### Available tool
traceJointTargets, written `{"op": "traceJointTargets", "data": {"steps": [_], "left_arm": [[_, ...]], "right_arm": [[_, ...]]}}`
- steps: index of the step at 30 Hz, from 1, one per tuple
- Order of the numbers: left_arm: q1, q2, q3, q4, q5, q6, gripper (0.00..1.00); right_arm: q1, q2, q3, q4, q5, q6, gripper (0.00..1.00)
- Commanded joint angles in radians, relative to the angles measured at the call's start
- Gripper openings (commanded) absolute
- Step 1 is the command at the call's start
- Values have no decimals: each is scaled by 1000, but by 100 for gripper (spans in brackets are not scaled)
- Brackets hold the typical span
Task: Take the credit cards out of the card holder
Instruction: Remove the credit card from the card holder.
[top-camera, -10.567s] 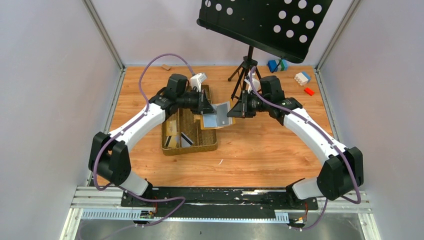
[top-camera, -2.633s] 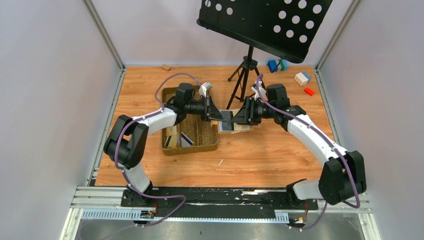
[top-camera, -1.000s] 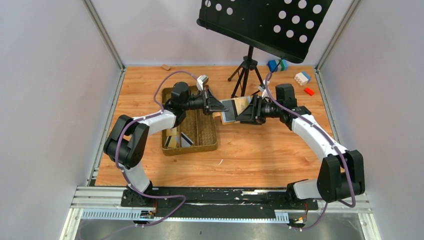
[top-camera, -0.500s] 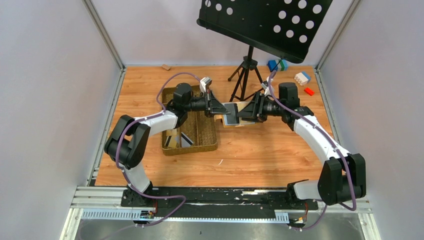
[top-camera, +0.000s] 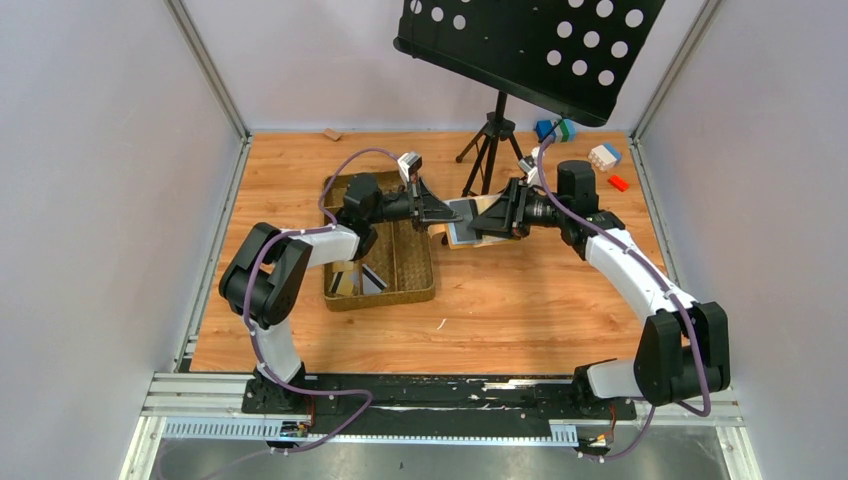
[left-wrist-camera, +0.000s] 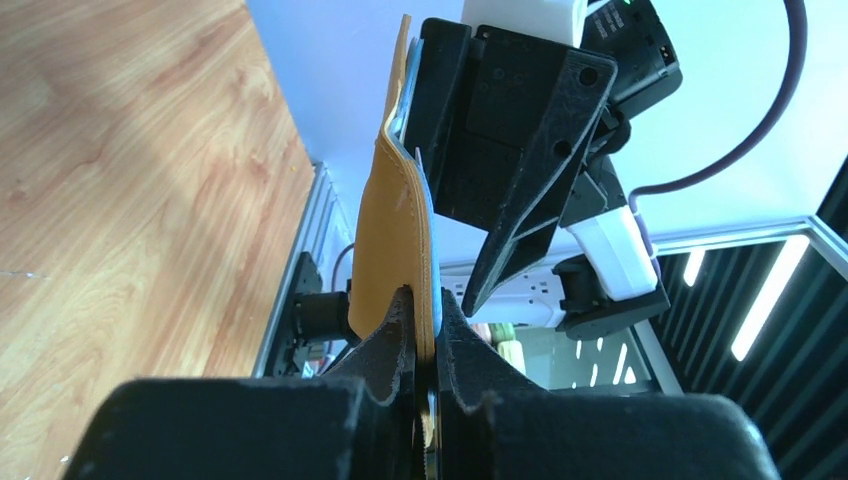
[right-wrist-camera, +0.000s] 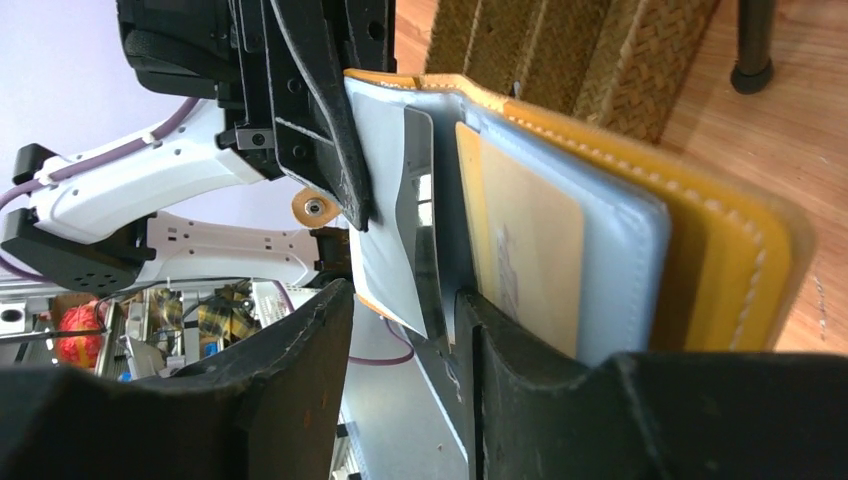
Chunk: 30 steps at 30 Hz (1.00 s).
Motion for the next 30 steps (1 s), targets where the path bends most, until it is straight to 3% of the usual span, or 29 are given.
{"op": "traceJointTargets", "data": {"steps": [1, 5, 13, 20, 24, 27, 30], "left_arm": [[-16, -20, 15, 170, 44, -74, 0], [-18, -24, 15, 156, 45, -66, 0], [-19, -61, 6, 43, 46, 17, 1], [-18, -75, -3, 22, 41, 40, 28], [-19, -79, -3, 31, 36, 37, 23], [-19, -79, -5, 40, 33, 32, 6], [-19, -80, -5, 42, 30, 32, 4]], "right_arm": [[-2, 13, -10, 100, -15, 52, 41], [-3, 16, -29, 176, -39, 125, 31], [-7, 3, -41, 192, -40, 173, 0], [-24, -26, -72, 205, -31, 176, 0], [-29, -29, -79, 167, -28, 159, 0], [-36, -33, -79, 141, -22, 140, 0], [-44, -37, -84, 126, -23, 134, 0]]}}
